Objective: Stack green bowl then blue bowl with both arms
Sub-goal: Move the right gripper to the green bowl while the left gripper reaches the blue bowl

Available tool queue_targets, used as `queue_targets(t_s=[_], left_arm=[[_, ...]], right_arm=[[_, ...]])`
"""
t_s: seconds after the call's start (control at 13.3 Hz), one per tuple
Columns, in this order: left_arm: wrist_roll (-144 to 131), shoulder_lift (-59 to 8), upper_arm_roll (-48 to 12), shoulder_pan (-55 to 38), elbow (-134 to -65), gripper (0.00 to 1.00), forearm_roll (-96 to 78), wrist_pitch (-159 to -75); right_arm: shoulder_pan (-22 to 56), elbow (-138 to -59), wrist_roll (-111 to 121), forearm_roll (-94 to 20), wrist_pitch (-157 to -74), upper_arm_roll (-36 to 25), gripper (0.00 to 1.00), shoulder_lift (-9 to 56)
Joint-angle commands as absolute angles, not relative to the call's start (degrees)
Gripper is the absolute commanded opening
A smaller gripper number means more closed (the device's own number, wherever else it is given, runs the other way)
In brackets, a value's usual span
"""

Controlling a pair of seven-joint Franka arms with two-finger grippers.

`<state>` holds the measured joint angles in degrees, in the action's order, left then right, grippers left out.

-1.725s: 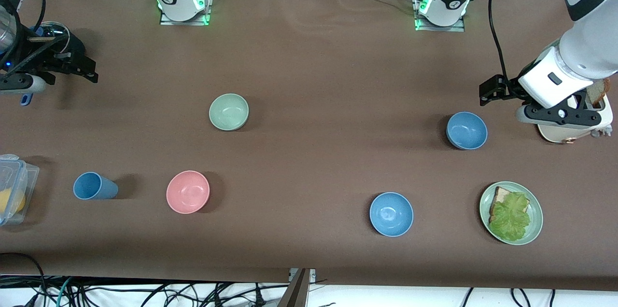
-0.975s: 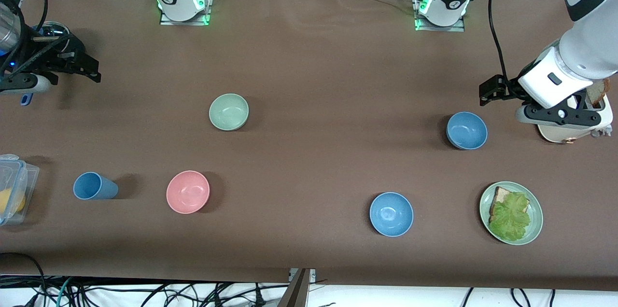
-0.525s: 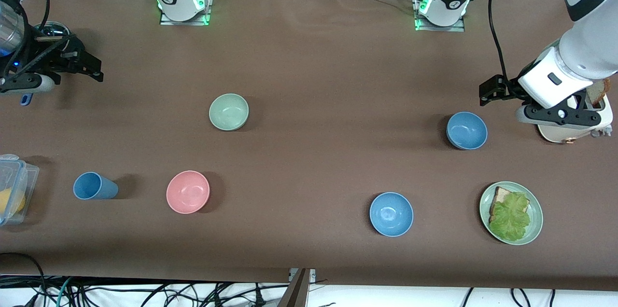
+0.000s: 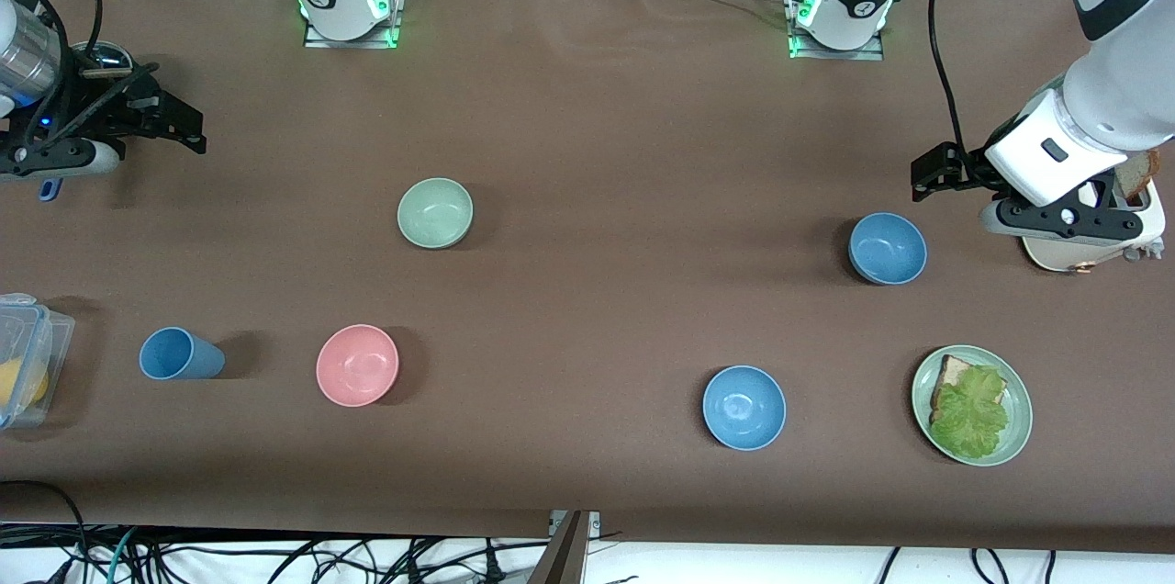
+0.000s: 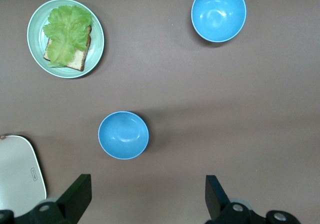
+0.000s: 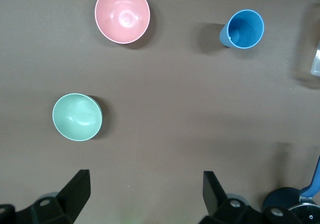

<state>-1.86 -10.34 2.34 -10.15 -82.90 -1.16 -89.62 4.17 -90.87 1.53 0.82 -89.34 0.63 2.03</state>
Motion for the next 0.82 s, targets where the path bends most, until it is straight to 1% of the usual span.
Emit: queue_targets(t_s=[0.0,0.3,0.45,0.53,0.75], left_arm=[[-2.4,-11.3,2.9,-10.5,-81.0,1.00,-2.4,-88.8],[-2.4,-11.3,3.0,-10.4,-81.0,1.00,-2.4,-88.8],[-2.4,-11.3,2.9,-10.5,-81.0,1.00,-2.3,-88.8],[-2.5,-11.4,2.9,-10.5,-81.0,1.00,-2.0,-88.9],[-2.4,-15.8,2.9,-10.6,-81.0,1.00,-1.6,-89.6]], right_arm=[[4.4,-91.3,1.6,0.6,-88.9,1.6,0.99,1.6],[4.2,-93.5,1.6,0.6,-88.2,1.2,0.99,1.5],[4.2,-94.4,1.5,-1.7,-89.8,1.4,0.99,1.8],[4.2,-97.4,1.3,-2.2,-93.0,1.8,0.99,1.5],[4.2,-108.8,-4.1,-2.2,-103.4,4.4,0.99,0.4]])
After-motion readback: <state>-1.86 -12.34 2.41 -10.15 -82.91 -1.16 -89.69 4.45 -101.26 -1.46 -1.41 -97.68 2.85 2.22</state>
